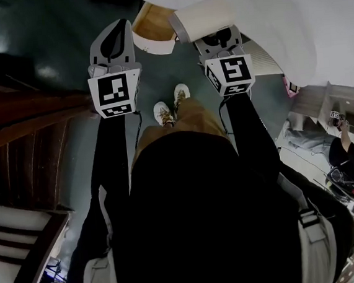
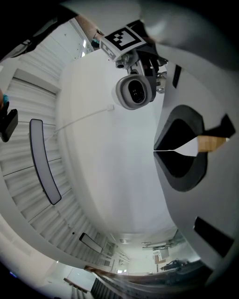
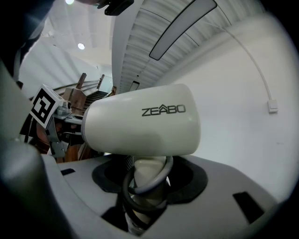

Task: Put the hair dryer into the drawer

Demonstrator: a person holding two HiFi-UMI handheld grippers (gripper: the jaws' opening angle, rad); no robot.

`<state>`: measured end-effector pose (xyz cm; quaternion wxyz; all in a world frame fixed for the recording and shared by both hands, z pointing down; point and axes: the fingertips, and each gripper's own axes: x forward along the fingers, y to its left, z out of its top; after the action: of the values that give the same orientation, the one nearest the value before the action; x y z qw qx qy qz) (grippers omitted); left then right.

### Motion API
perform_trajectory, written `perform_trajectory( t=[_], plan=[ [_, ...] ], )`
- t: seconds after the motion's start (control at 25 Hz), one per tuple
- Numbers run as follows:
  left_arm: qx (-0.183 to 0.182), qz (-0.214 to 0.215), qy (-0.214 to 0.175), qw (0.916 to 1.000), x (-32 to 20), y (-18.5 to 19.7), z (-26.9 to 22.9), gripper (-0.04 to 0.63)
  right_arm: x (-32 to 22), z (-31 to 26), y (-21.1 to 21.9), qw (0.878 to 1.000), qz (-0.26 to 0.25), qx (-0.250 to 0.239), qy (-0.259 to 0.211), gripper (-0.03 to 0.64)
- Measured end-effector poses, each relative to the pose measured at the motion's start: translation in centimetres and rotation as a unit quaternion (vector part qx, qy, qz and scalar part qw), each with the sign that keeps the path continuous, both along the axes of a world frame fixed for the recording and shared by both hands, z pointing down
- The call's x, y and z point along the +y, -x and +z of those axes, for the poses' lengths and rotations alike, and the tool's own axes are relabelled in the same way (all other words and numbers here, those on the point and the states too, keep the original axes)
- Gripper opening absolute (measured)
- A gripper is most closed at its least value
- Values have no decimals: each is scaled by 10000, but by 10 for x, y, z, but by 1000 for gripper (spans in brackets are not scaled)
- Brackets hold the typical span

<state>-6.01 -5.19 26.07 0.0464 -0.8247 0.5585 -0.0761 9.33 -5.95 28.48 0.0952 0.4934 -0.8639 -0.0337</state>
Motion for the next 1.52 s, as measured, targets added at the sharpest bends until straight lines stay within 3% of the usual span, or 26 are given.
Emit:
perform_trajectory(
  t=[0.48,0.84,1.52],
  plan=[
    [17,-165,48,9999,-16,3,11,20,-30,23,24,9975,-646,240,182,238],
    [-63,-251,215,9994,-56,-1,22,15,-82,50,50,9895,-1326,385,432,238],
    [29,-935,866,9918,-109,13,72,15,-123,157,90,9365,-3017,1285,1240,238]
  ],
)
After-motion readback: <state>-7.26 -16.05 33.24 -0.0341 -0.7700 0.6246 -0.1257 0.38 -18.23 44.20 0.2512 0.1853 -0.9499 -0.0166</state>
